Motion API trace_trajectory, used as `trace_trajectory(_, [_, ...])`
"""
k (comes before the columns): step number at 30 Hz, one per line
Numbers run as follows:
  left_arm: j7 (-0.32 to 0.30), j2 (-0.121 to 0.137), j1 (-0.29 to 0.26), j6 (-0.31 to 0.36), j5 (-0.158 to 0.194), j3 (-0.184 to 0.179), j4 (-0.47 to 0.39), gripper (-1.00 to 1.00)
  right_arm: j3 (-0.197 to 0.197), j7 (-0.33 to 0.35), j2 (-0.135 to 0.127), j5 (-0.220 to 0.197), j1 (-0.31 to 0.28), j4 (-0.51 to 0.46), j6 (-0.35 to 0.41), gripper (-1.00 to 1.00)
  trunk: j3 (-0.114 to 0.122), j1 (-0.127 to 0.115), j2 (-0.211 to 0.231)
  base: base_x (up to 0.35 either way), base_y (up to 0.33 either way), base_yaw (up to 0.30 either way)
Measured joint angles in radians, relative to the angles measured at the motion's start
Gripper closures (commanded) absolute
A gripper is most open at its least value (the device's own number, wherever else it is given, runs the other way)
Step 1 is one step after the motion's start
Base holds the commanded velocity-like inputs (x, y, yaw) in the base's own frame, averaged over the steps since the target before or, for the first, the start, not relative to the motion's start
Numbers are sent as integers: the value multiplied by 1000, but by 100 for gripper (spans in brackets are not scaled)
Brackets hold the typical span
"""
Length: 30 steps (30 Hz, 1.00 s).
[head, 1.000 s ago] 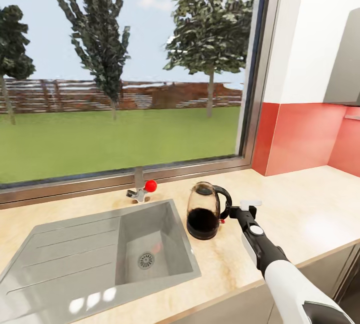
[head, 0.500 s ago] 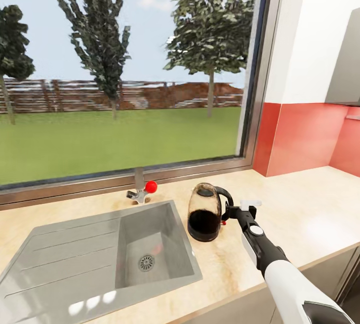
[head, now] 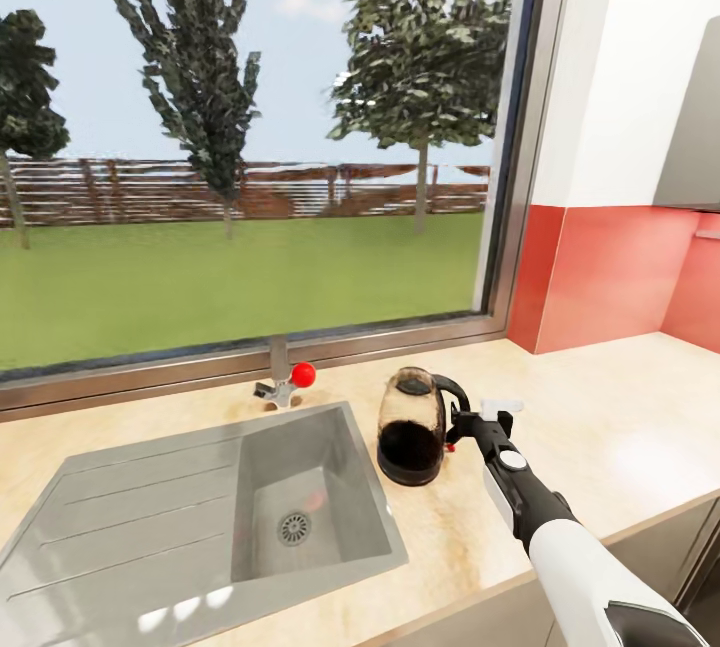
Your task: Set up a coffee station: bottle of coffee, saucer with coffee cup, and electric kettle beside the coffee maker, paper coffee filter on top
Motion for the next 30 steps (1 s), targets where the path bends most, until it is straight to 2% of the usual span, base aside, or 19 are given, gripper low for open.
trace_trajectory(29, [0,0,1,2,0,1,0,-100,0,1,0,0,0,0,0,-100,0,0,0,16,8,0])
trace_trajectory(30, [0,0,1,2,0,1,0,-100,1,1,0,0,0,0,0,100,0,0,0,0,0,0])
